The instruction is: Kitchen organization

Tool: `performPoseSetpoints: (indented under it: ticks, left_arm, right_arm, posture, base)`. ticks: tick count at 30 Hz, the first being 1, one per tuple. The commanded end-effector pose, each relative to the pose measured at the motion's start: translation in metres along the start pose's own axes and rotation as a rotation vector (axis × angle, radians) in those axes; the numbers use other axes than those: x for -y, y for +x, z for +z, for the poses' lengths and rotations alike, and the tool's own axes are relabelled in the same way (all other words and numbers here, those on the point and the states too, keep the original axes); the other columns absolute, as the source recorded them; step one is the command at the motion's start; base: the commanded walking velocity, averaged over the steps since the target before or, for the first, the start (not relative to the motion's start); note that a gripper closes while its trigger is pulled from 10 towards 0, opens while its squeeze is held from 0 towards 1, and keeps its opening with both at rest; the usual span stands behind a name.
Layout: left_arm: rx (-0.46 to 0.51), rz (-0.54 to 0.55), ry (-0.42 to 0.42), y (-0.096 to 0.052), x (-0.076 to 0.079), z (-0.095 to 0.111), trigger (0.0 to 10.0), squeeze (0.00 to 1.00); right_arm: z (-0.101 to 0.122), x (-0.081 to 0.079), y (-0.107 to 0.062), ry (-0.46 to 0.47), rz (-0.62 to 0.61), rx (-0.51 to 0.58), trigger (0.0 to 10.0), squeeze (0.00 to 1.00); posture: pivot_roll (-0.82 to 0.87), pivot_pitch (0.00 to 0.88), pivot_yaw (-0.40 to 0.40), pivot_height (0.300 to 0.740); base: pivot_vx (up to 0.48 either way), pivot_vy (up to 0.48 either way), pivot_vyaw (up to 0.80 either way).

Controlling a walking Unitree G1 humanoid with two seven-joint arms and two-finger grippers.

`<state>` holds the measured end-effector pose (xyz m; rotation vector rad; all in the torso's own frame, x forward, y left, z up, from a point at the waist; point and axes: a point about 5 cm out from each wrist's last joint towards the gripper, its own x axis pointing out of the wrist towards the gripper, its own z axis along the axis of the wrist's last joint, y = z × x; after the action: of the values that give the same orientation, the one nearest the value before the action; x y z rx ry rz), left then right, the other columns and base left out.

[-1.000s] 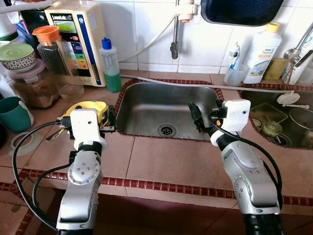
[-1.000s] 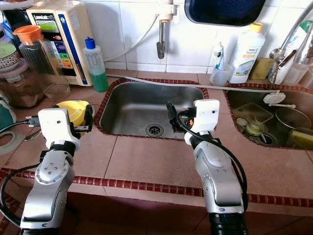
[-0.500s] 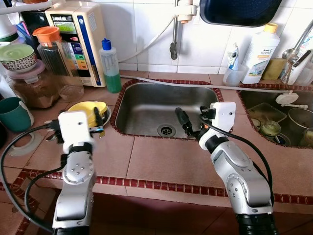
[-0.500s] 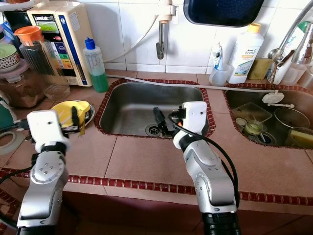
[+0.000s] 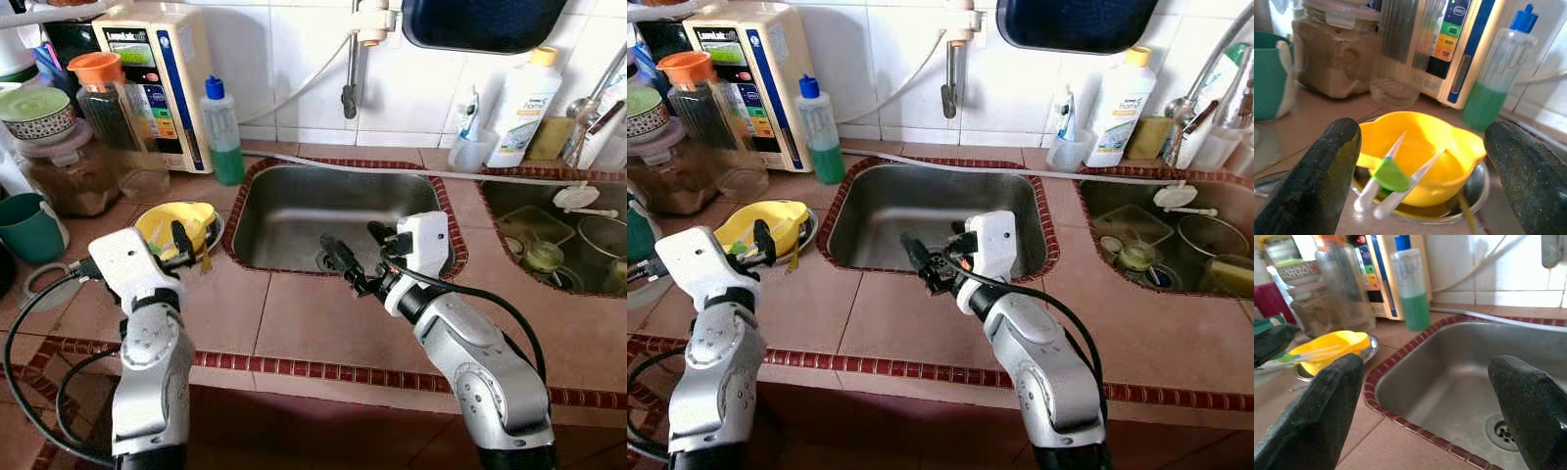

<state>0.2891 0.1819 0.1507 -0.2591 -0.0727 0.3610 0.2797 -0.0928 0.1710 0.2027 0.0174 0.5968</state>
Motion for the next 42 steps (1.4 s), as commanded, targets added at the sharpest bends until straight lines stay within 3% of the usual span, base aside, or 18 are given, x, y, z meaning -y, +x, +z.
performPoseSetpoints:
  ticks: [1, 8, 12, 25, 33, 42]
  left_arm:
    - [-0.025, 0.015, -0.029, 0.001, 0.0, -0.003, 10.0, 0.0]
    - [-0.077, 0.057, -0.169, 0.001, 0.004, -0.005, 10.0, 0.0]
    - [-0.061, 0.055, -0.183, 0.002, 0.004, -0.001, 10.0, 0.0]
    - [-0.15, 0.065, -0.293, -0.004, 0.01, -0.012, 10.0, 0.0]
    - [-0.182, 0.082, -0.364, -0.002, 0.011, -0.015, 10.0, 0.0]
    - [-0.189, 0.105, -0.415, -0.002, 0.009, -0.013, 10.0, 0.0]
  right_arm:
    - [0.006, -0.003, -0.001, -0.007, 0.024, 0.02, 10.0, 0.0]
    - [0.007, -0.003, -0.004, -0.019, 0.042, 0.02, 10.0, 0.0]
    - [0.007, -0.003, -0.005, -0.026, 0.049, 0.016, 10.0, 0.0]
    - [0.007, -0.005, -0.005, -0.053, 0.072, 0.02, 10.0, 0.0]
    - [0.004, -0.021, -0.009, -0.05, 0.223, -0.01, 10.0, 0.0]
    - [0.001, -0.024, -0.011, -0.071, 0.253, -0.027, 10.0, 0.0]
  posture:
    - [-0.02, 0.0, 0.002, 0.74]
    - [-0.02, 0.0, -0.002, 0.74]
    - [-0.02, 0.0, -0.005, 0.74]
    - [-0.03, 0.0, -0.002, 0.74]
    - [-0.03, 0.0, -0.002, 0.74]
    - [-0.03, 0.0, -0.002, 0.74]
  base:
    - [0.0, 0.0, 0.0]
    - [0.0, 0.0, 0.0]
    - [0.0, 0.0, 0.0]
    - [0.0, 0.0, 0.0]
    - [0.0, 0.0, 0.0]
    - [0.0, 0.0, 0.0]
